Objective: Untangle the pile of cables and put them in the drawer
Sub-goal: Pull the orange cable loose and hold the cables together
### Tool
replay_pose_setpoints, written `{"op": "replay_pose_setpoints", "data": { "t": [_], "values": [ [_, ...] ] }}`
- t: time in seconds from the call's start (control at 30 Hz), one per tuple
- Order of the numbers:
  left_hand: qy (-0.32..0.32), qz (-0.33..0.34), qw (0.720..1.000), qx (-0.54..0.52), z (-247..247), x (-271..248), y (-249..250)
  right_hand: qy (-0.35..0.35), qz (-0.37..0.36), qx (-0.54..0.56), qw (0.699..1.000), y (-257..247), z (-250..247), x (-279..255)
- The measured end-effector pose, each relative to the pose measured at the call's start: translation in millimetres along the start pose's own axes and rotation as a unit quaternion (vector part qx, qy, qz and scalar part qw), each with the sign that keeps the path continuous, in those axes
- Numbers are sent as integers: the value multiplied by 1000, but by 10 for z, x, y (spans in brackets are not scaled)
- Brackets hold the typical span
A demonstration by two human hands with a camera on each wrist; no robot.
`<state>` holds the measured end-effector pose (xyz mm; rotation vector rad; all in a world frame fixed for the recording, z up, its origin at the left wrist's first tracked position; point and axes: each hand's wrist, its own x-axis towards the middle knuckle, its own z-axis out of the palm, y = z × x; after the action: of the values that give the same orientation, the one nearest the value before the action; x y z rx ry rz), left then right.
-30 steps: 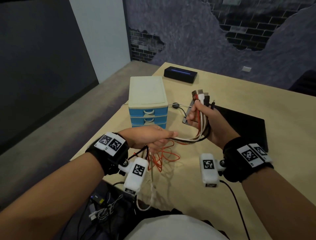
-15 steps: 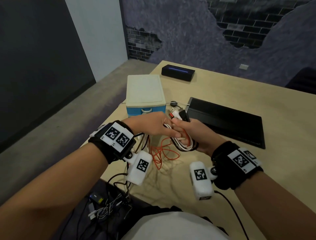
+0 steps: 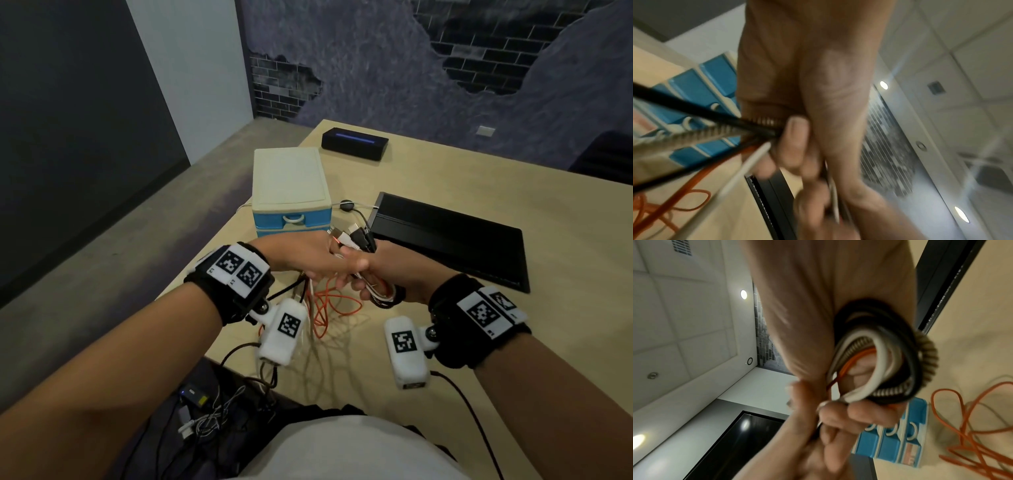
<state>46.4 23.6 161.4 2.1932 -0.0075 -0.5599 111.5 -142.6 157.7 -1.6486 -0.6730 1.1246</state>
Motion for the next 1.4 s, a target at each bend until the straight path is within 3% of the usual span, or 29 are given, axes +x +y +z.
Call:
{"op": "replay_pose_setpoints", "data": {
  "t": [0.1,0.27,0.4,0.6,0.8,0.93,1.1,1.2,1.3,1.4],
  "values": [
    [-88,-14,984,-153,15,-48,-47,-10,2,-11,1000,6,-33,-7],
    [-157,12,941,-301,67,-163,-25,34,13,0,999,57,-94,33],
    [-110,27,917,-382,136,-178,-97,61,-8,46,997,33,-138,5],
    [30,15,957,-288,111,-127,-137,89,-21,36,995,52,-39,-14],
    [101,8,979,-178,140,-108,-146,40,27,81,996,73,18,-1],
    [98,9,984,-149,158,-110,-142,-10,40,38,998,118,-28,-8],
    [88,14,985,-147,147,-109,-129,-47,46,140,988,145,24,-16],
    [54,1,983,-176,130,-141,-137,-44,44,132,989,146,19,-43],
    [9,-21,966,-259,109,-157,-151,-17,9,70,997,152,3,-20],
    [-55,-43,917,-392,115,-170,-200,26,-14,72,997,155,-71,37]
  ]
}}
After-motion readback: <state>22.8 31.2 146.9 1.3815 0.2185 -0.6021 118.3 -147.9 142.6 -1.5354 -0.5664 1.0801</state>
